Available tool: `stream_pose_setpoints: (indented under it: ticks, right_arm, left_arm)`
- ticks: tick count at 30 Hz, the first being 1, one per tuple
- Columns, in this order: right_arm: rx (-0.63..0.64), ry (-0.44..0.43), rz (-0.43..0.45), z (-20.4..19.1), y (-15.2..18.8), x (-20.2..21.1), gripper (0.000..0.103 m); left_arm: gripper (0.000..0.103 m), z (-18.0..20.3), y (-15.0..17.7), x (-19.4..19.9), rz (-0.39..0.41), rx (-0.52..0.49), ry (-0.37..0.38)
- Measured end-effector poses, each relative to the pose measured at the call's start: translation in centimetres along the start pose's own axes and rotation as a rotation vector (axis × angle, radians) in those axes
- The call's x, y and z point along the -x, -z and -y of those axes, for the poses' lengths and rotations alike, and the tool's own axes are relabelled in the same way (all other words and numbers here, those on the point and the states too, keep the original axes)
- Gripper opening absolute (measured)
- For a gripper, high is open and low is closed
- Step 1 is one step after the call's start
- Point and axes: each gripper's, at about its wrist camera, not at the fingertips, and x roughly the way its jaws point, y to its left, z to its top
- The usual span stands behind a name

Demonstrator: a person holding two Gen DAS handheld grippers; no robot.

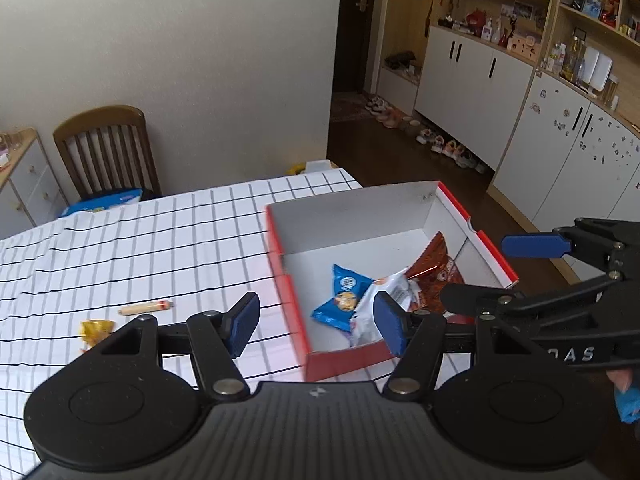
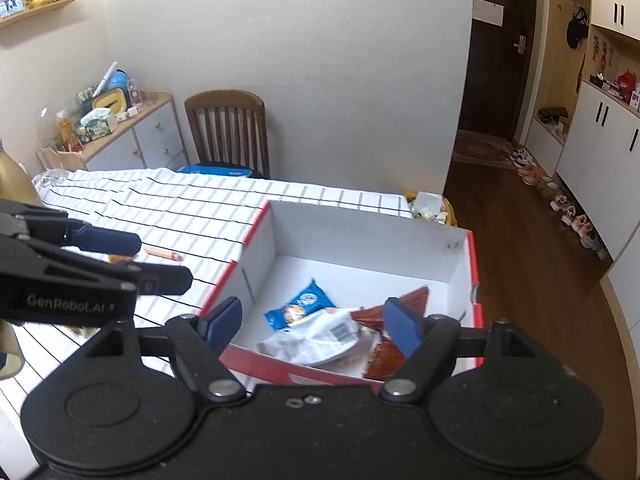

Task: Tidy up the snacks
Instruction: 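Move both open tools back from the box toward the remaining snacks, then grasp the wrapped braised egg with the left tool while the right tool grasps the red chips bag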

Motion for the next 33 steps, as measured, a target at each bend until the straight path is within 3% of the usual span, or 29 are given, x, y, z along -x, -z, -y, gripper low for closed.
stream_pose_setpoints:
  ticks: [9, 11, 16, 18, 20, 33]
  right_arm:
    - [0.006, -0.057, 0.044, -4.6, -0.4, 1.1, 0.085]
    - [0.013, -0.065, 0.055, -5.8, -0.5, 1.3, 0.093]
    - [0.018, -0.096, 0.078, -8.6, -0.7, 1.3, 0.097]
    - [0.018, -0.104, 0.086, -9.7, -0.7, 1.3, 0.098]
    - [0.015, -0.113, 0.094, -10.7, -0.7, 1.2, 0.103]
    - [-0.034, -0.137, 0.072, -16.5, 0.1, -1.1, 0.103]
  left_arm:
    - [0.063, -4.3, 2.2, 3.1, 0.042, 0.019, -0.016]
    - [0.063, -5.4, 2.7, 3.7, 0.05, 0.021, -0.021]
    - [0.064, -8.3, 4.0, 5.0, 0.062, 0.037, -0.019]
    - [0.079, -9.5, 4.5, 5.4, 0.072, 0.045, -0.021]
    - [0.082, -10.6, 5.1, 6.1, 0.099, 0.051, -0.029]
    - [0.082, -18.7, 9.4, 7.5, 0.123, 0.102, -0.074]
